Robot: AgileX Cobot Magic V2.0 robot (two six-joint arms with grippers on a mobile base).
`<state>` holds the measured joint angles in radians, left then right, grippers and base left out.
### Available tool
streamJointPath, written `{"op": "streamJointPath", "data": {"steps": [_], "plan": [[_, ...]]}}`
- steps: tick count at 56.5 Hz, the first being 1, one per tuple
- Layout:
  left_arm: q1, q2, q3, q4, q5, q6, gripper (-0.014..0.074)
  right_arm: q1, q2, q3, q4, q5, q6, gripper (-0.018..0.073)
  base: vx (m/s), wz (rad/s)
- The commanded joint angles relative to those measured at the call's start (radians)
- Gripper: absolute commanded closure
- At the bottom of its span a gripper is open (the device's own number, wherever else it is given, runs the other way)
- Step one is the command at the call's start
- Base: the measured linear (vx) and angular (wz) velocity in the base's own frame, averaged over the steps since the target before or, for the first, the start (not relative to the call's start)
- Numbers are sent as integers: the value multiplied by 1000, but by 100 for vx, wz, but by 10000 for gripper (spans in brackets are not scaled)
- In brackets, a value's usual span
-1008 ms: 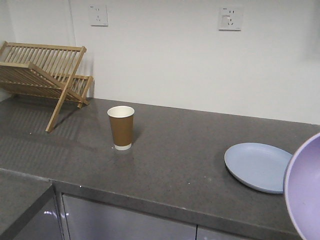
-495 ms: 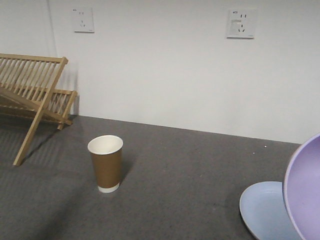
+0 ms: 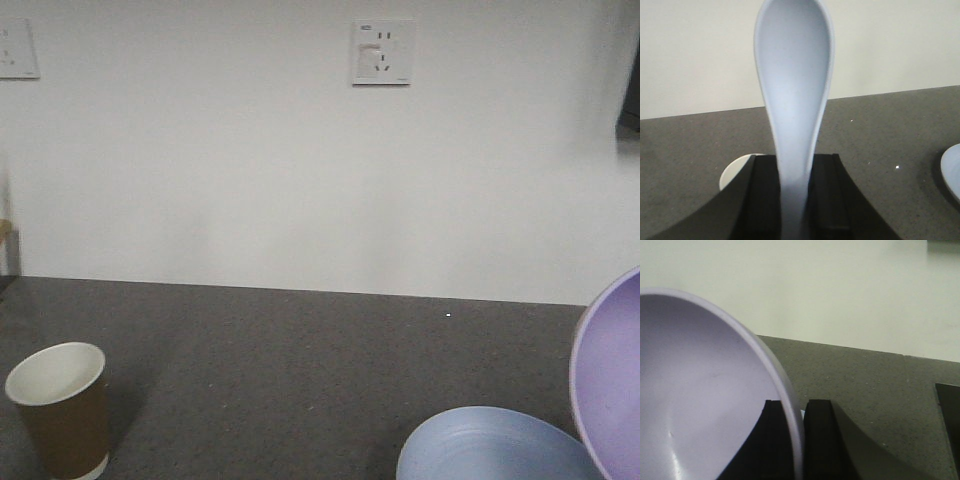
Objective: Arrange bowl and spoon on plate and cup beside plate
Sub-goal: 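Drive the base, holding spoon and bowl, to the counter with the plate, then lower the lavender bowl onto the blue plate and open the right gripper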
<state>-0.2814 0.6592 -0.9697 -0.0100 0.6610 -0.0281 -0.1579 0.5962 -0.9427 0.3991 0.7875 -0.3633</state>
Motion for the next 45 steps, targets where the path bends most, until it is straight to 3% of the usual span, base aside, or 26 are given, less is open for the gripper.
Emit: {"op": "streamJointPath", "data": {"steps": [1,45], "plan": [[-5,1,-23,-8,-78,-8,596,1,5,-27,21,-87,-2,568,14,-37],[-5,1,-23,-8,-79,-8,596,1,5,-27,21,-98,-2,568,3,-7]]}}
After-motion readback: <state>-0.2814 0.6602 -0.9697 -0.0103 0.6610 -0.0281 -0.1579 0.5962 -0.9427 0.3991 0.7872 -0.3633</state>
